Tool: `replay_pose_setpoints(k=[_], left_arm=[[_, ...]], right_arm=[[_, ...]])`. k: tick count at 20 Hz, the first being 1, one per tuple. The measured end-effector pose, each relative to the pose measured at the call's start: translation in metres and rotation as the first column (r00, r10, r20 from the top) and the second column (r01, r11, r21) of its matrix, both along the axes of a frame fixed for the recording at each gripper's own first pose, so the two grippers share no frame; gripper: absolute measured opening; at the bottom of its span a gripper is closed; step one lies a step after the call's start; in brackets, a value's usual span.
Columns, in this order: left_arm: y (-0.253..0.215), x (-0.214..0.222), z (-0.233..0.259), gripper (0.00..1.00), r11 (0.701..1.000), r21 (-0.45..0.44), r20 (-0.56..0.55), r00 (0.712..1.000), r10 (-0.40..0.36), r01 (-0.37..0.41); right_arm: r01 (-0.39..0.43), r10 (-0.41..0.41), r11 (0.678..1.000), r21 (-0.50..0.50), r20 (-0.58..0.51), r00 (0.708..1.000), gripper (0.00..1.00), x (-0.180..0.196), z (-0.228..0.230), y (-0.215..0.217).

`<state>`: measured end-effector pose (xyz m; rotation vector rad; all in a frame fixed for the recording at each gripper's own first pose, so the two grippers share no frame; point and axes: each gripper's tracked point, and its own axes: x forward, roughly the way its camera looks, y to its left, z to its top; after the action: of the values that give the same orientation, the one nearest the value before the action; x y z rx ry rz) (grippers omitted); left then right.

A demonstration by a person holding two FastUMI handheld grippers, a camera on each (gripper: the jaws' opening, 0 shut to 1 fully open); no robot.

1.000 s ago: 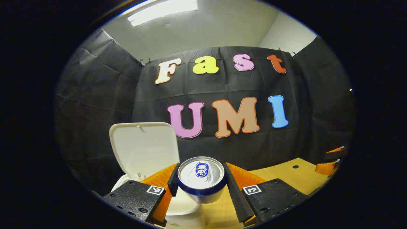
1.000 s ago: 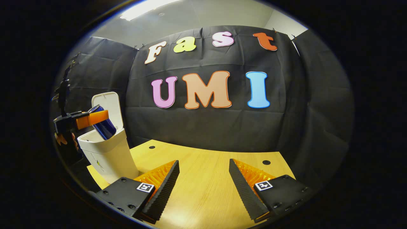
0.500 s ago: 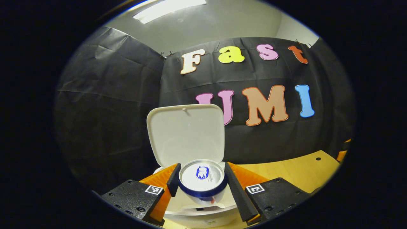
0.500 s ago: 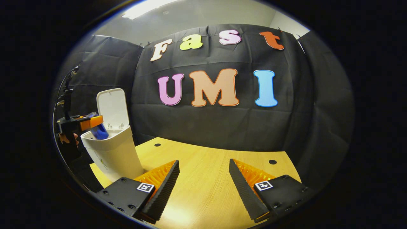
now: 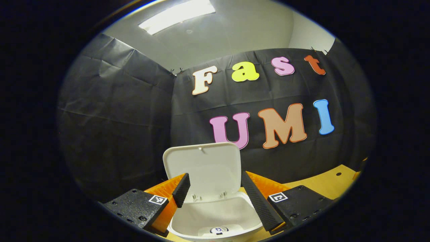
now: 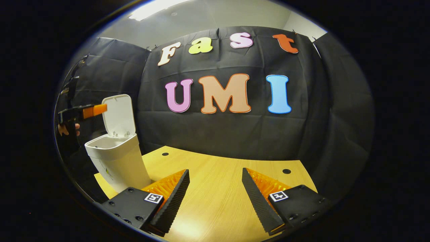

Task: Press the lid of the desktop garbage bin to open it, pick up the crumpled paper on the desktop and throw it into the bin, then pick up the pop can on the desktop and drop it into the bin, and finally close the garbage bin lid.

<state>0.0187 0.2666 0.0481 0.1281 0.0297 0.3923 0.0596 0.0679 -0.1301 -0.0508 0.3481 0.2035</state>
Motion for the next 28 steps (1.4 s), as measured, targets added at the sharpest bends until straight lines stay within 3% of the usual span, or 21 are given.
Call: replay_pose_setpoints(k=[7, 15, 17, 20, 22, 23, 24, 25, 28], left_arm=[[0.026, 0.033, 0.069, 0.93, 0.999, 0.031, 0.1, 0.995, 0.006, -0.009], [0.071, 0.093, 0.055, 0.93, 0.998, -0.047, 0.036, 0.998, 0.048, -0.046], [0.077, 0.101, 0.033, 0.93, 0.995, -0.091, -0.024, 0.999, 0.049, -0.051], [0.078, 0.1, 0.018, 0.93, 0.992, -0.12, -0.084, 0.996, 0.04, -0.05], [0.072, 0.093, 0.019, 0.99, 0.992, -0.124, -0.077, 0.997, 0.025, -0.034], [0.069, 0.089, 0.017, 0.93, 0.992, -0.122, -0.079, 0.997, 0.023, -0.033], [0.065, 0.084, 0.018, 0.99, 0.993, -0.119, -0.074, 0.997, 0.018, -0.027], [0.061, 0.077, 0.016, 0.93, 0.993, -0.119, -0.076, 0.997, 0.015, -0.024], [0.046, 0.054, 0.011, 0.93, 0.992, -0.128, -0.076, 0.997, 0.011, -0.021]], right_arm=[[0.047, -0.047, 0.999, 0.015, -0.002, 0.999, 0.98, -0.009, -0.002, -0.014], [0.111, -0.111, 0.994, 0.012, -0.005, 0.994, 0.98, -0.021, -0.004, -0.033], [0.122, -0.122, 0.992, 0.013, -0.01, 0.992, 0.98, -0.022, -0.005, -0.036], [0.119, -0.119, 0.993, 0.02, -0.001, 0.993, 0.99, -0.024, -0.002, -0.036], [0.111, -0.111, 0.994, 0.019, 0.003, 0.994, 0.98, -0.02, -0.001, -0.033], [0.103, -0.103, 0.994, 0.021, 0.001, 0.995, 0.98, -0.019, -0.001, -0.03], [0.093, -0.093, 0.995, 0.024, 0.0, 0.996, 0.99, -0.017, -0.001, -0.027], [0.085, -0.084, 0.996, 0.025, -0.003, 0.996, 0.96, -0.016, -0.001, -0.024], [0.048, -0.048, 0.999, 0.024, -0.011, 0.999, 0.99, -0.012, -0.008, -0.013]])
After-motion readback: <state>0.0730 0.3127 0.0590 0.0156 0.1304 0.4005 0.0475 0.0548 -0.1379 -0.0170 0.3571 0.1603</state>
